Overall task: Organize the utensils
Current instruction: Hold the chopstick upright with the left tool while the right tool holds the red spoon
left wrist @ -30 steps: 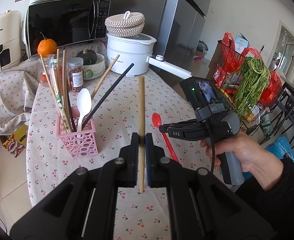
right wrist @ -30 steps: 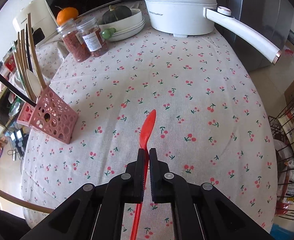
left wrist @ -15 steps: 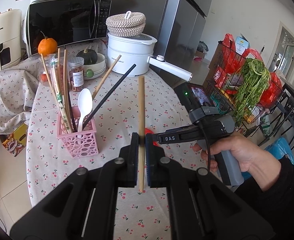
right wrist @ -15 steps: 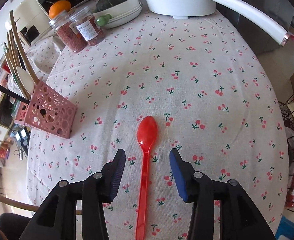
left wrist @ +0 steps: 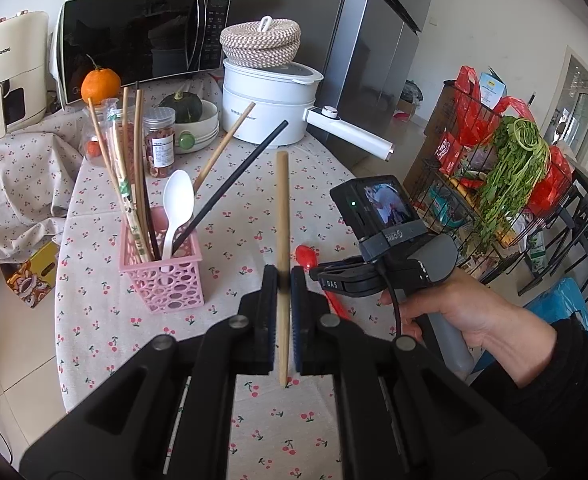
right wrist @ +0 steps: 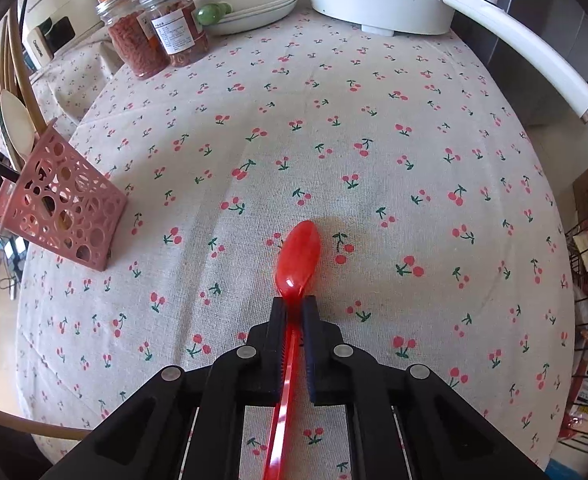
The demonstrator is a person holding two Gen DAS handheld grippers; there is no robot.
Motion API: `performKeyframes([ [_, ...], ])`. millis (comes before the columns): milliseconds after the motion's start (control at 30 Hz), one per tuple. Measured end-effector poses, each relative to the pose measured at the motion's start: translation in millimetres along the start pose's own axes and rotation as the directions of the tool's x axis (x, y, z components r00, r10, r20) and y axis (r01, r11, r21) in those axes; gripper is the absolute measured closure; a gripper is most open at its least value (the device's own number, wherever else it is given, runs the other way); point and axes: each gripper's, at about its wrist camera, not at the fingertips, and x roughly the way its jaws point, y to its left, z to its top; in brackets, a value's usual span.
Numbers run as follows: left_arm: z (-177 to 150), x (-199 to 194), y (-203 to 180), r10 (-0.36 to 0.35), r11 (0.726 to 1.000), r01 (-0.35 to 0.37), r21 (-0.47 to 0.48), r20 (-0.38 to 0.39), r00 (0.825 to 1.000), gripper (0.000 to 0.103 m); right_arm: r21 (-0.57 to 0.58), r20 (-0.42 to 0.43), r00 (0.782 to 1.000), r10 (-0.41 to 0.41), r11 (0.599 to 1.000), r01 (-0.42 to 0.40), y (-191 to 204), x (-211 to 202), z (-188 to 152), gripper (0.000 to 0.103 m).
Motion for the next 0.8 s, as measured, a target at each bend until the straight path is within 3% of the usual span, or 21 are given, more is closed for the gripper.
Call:
performKeyframes([
  [467,2.5,-4.6,-4.6,-0.007,1.0,0.007,0.004,0.022,1.0,0.096,0.029,0.214,0.971,0.102,0.993,-0.111,-14.6,-76.2,-13.9,0.099],
  [800,6.2,-11.7,-6.5,-0.012,1.0,0.012,0.001,0.052,0.999,0.096,-0.002,0.383,0.909,0.167,0.984,-0.179,-10.4,-138.3,-34.5,0.099],
])
